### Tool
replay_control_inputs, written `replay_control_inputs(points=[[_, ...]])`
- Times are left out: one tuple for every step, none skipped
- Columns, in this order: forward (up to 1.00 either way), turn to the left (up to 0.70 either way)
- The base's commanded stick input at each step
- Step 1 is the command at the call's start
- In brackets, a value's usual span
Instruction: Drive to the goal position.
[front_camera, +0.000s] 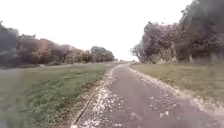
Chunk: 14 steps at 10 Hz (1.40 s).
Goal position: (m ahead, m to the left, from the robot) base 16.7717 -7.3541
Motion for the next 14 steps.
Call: replay_control_inputs(points=[[0.70,-0.13],[0.70,-0.13],[0.70,-0.13],[0.70,-0.13],[0.70,-0.13],[0.70,-0.14],[0.70,-0.13],[0.70,-0.13],[0.70,-0.05],[0.70,-0.01],[0.70,0.00],[0.70,0.00],[0.70,0.00],[0.70,0.00]])
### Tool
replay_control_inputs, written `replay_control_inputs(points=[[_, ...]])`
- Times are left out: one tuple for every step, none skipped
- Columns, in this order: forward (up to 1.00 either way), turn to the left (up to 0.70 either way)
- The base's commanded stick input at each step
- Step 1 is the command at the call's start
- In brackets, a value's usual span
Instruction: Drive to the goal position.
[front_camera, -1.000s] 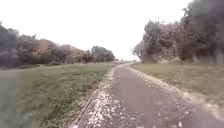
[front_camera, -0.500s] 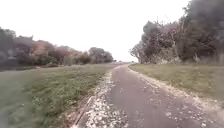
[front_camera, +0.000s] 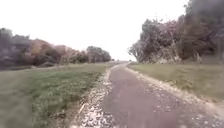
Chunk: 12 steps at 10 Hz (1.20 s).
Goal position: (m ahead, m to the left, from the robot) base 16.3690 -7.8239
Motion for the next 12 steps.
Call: replay_control_inputs(points=[[0.70,0.00],[0.70,0.00],[0.70,0.00],[0.70,0.00],[0.70,0.00],[0.70,0.00],[0.70,0.00],[0.70,0.00],[0.70,0.00],[0.70,0.00],[0.70,0.00],[0.70,0.00]])
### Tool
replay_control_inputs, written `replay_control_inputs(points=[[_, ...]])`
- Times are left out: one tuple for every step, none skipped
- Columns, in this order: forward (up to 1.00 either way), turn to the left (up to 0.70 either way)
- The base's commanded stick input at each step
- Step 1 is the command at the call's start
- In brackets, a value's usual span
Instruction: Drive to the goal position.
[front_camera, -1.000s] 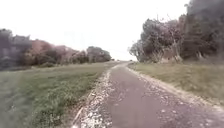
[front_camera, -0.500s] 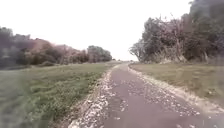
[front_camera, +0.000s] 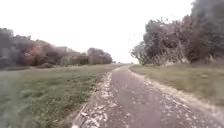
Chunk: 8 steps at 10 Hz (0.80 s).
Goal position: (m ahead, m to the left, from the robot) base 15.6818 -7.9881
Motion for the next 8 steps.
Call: replay_control_inputs(points=[[0.70,0.00],[0.70,0.00],[0.70,0.00],[0.70,0.00],[0.70,0.00],[0.70,0.00],[0.70,0.00],[0.70,0.00]])
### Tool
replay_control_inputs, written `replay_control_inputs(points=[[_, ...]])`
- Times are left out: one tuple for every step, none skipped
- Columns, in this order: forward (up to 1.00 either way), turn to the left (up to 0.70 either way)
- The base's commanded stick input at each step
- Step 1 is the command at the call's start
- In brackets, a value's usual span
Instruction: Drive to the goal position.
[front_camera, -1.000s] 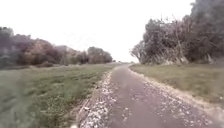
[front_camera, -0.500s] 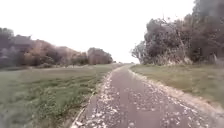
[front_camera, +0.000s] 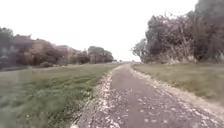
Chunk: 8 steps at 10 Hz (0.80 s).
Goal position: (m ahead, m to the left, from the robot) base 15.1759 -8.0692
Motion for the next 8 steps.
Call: replay_control_inputs(points=[[0.70,0.00],[0.70,0.00],[0.70,-0.04],[0.70,-0.12],[0.70,-0.13],[0.70,-0.13],[0.70,-0.14],[0.70,-0.14]])
